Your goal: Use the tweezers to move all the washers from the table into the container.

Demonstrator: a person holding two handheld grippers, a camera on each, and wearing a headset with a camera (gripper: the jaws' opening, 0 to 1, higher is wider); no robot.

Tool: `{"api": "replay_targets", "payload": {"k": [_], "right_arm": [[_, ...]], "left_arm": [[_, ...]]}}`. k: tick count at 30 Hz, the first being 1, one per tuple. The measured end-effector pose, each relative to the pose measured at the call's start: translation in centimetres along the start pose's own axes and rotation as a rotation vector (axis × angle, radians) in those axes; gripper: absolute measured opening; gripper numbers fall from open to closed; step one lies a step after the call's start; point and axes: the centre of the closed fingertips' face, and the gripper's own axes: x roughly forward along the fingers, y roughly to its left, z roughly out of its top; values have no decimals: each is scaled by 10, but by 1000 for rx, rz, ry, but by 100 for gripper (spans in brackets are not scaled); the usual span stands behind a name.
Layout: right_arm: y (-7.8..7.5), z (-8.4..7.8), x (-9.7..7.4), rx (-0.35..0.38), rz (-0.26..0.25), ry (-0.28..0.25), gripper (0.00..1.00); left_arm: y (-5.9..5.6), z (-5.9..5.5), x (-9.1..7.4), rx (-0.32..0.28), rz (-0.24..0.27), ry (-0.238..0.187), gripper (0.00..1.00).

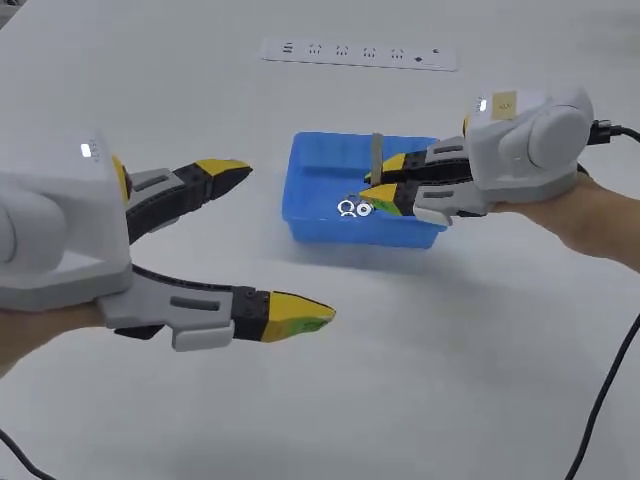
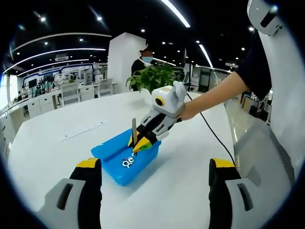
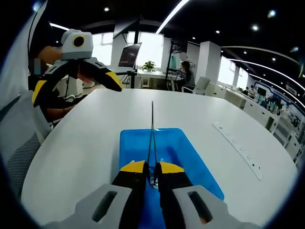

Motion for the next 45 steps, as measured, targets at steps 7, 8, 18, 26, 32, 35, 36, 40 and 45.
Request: {"api": "replay_targets", "payload": {"k": [7,8,18,26,32,35,36,40,45], "right_arm": [[-1,3,2,14,-5,-7,10],[-1,2,2,11,-4,-4,10],[2,3,-4,-10,3,8,8],[4,2,-8,-20,4,18,8],[5,2,-8,-38,7,27,8],[4,4,-8,-38,-1,21,8],[4,4,-9,-39,-1,20,8],[7,5,-10,-50,10,21,8],[9,4,-11,-50,16,22,8]], "left_arm": [[3,5,2,6,7,-8,99],[3,5,2,6,7,-8,99],[27,4,21,-23,31,0,92],[44,39,50,34,7,-58,81],[45,41,76,73,-33,-26,68],[43,38,85,97,-56,-1,58],[43,38,87,101,-65,-1,55],[35,46,89,85,-138,-44,44],[32,42,91,105,-178,-20,26]]}}
